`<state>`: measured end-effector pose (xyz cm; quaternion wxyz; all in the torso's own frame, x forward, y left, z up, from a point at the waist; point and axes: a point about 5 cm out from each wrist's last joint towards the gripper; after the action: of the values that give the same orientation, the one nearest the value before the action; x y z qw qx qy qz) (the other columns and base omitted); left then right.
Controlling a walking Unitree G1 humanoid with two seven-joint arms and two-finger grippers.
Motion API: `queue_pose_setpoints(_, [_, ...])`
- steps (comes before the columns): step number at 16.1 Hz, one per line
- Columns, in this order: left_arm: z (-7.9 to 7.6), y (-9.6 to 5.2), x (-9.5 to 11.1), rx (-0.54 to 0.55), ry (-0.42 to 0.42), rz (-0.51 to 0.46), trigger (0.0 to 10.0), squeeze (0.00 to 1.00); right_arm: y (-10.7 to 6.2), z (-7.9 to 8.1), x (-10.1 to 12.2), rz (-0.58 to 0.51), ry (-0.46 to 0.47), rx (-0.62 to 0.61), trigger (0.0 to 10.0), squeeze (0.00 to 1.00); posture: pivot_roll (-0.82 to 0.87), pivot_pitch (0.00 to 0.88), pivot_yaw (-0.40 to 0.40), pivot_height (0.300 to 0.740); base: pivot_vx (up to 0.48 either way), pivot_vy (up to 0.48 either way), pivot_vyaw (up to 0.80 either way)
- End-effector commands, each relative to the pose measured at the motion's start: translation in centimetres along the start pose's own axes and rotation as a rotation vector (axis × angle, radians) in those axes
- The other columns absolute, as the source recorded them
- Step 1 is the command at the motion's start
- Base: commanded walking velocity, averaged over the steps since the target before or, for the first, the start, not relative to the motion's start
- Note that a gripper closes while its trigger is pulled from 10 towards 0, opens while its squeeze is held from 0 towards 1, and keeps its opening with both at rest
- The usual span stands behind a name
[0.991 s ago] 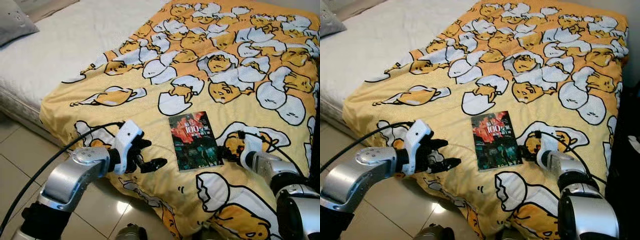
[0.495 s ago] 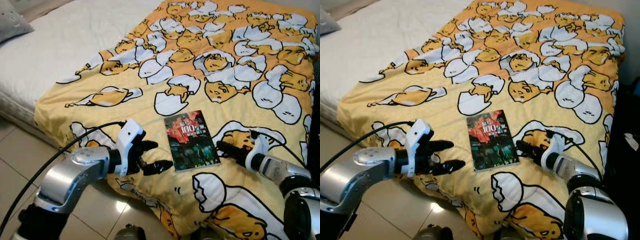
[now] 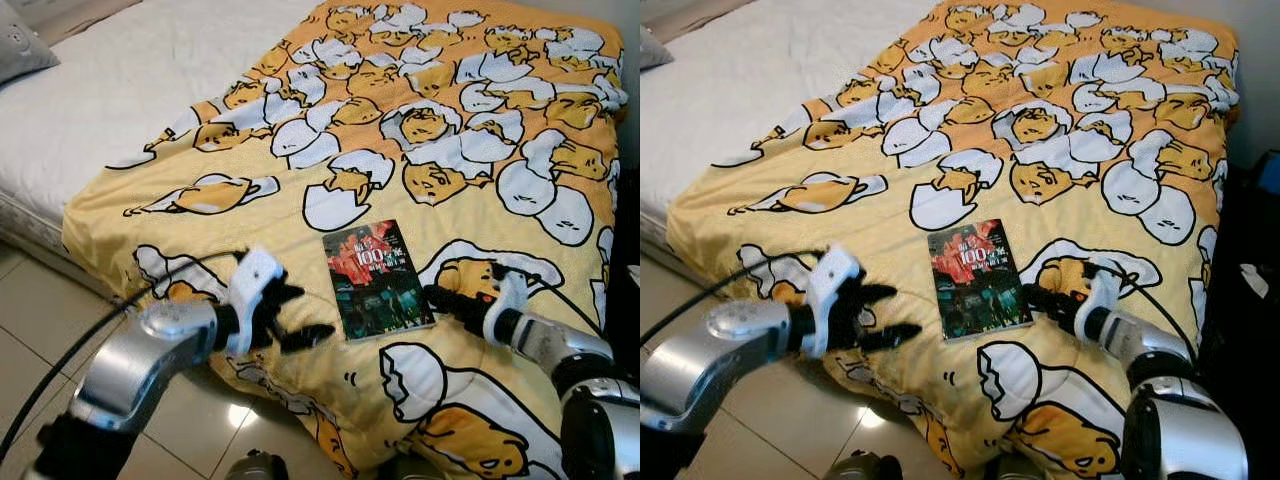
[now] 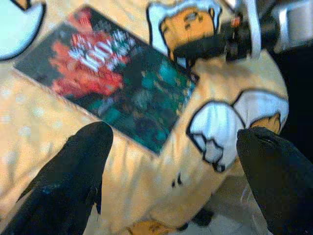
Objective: Clean up the room
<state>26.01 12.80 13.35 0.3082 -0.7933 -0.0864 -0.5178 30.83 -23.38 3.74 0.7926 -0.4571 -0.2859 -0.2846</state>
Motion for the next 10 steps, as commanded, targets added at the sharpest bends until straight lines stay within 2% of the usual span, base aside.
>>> queue_pose_setpoints(1, [0.29,-0.02,0.48,-0.004,-0.026,-0.011,10.0,1.0,0.42,0.26,-1.4,0.101,0.003,-0.029,10.0,1.0,0.0,0.153,0.05,0.74,0.0,0.0,0.0])
queue_pose_setpoints(2, [0.25,0.09,0.69,-0.025,-0.048,-0.015,10.0,1.0,0.61,0.5,-1.22,0.114,-0.016,-0.032,10.0,1.0,0.0,0.167,0.059,0.74,0.0,0.0,0.0])
queue_pose_setpoints(5, [0.07,-0.11,0.61,-0.062,-0.046,0.004,10.0,1.0,0.84,0.89,-1.35,0.138,-0.005,-0.017,10.0,1.0,0.02,0.183,0.077,0.74,0.0,0.0,0.0])
queue_pose_setpoints(7, [-0.05,-0.29,0.47,-0.073,-0.063,0.015,10.0,1.0,0.79,0.69,-2.1,0.18,-0.013,-0.036,10.0,1.0,0.03,0.192,0.078,0.74,0.0,0.0,0.0])
queue_pose_setpoints(8, [-0.16,-0.43,0.31,-0.085,-0.077,0.023,10.0,1.0,0.79,0.68,-2.2,0.172,0.033,-0.045,10.0,1.0,0.03,0.196,0.081,0.74,0.0,0.0,0.0])
queue_pose_setpoints(9, [-0.16,-0.43,0.31,-0.085,-0.077,0.023,10.0,1.0,0.79,0.68,-2.2,0.172,0.033,-0.045,10.0,1.0,0.03,0.196,0.081,0.74,0.0,0.0,0.0])
queue_pose_setpoints(10, [-0.48,-0.56,0.06,-0.115,-0.084,0.039,10.0,1.0,0.86,0.99,-1.87,0.145,0.094,-0.012,10.0,1.0,0.04,0.202,0.077,0.74,0.0,0.0,0.0])
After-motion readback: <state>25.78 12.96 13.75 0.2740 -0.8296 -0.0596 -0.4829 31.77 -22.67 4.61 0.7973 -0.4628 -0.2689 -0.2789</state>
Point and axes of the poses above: a point about 5 cm out from each wrist's last joint towards the gripper, its own y axis pointing out of the wrist towards the gripper, its own x axis along the axis of the wrist's last joint, z = x × y, and after that the axes turned 7 degrees about -y, right-handed
